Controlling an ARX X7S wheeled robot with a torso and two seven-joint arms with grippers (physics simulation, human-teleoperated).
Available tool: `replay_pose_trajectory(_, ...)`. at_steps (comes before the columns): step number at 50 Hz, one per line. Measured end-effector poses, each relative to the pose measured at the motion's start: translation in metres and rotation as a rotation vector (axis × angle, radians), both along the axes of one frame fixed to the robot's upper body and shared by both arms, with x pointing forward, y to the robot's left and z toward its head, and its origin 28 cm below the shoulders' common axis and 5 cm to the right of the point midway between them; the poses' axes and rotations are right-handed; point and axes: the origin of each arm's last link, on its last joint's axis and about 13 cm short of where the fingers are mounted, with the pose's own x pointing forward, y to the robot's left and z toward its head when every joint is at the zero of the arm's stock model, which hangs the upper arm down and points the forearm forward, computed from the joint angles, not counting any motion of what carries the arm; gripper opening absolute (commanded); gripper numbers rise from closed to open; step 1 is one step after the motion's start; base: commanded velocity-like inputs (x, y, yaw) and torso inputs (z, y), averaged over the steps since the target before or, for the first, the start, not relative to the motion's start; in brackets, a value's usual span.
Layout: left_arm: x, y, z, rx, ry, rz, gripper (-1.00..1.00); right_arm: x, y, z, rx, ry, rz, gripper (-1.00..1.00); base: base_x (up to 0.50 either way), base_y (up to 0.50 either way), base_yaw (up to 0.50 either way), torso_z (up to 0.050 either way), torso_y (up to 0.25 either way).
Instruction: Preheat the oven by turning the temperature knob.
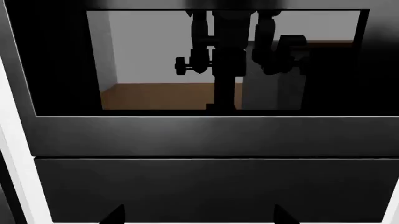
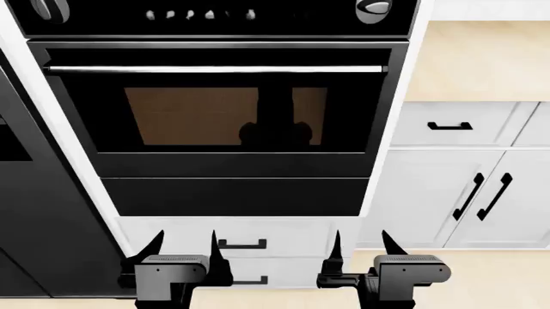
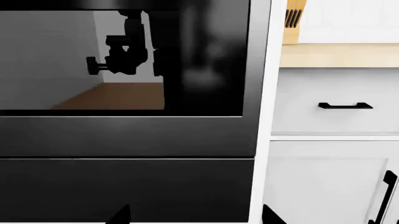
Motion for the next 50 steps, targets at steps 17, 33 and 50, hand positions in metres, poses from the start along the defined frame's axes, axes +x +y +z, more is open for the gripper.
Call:
replay_pose_trajectory(17, 0.003, -0.001, 0.004, -0.012, -0.033, -0.014, 1.0, 0.002, -0.006, 0.007, -0.137, -0.039, -0.12, 1.0, 0.0, 0.0, 0.0, 0.0, 0.0)
replay_pose_trajectory(33, -0.001, -0.001, 0.109, -0.035, -0.435, -0.025, 1.0, -0.008, -0.012, 0.103, -0.312, -0.389, -0.202, 1.0, 0.0, 0.0, 0.0, 0.0, 0.0)
replay_pose_trajectory(50, -0.011, 0.0, 0.173, -0.073, -0.665, -0.008, 1.0, -0.027, -0.017, 0.172, -0.354, -0.624, -0.253, 1.0, 0.0, 0.0, 0.0, 0.0, 0.0)
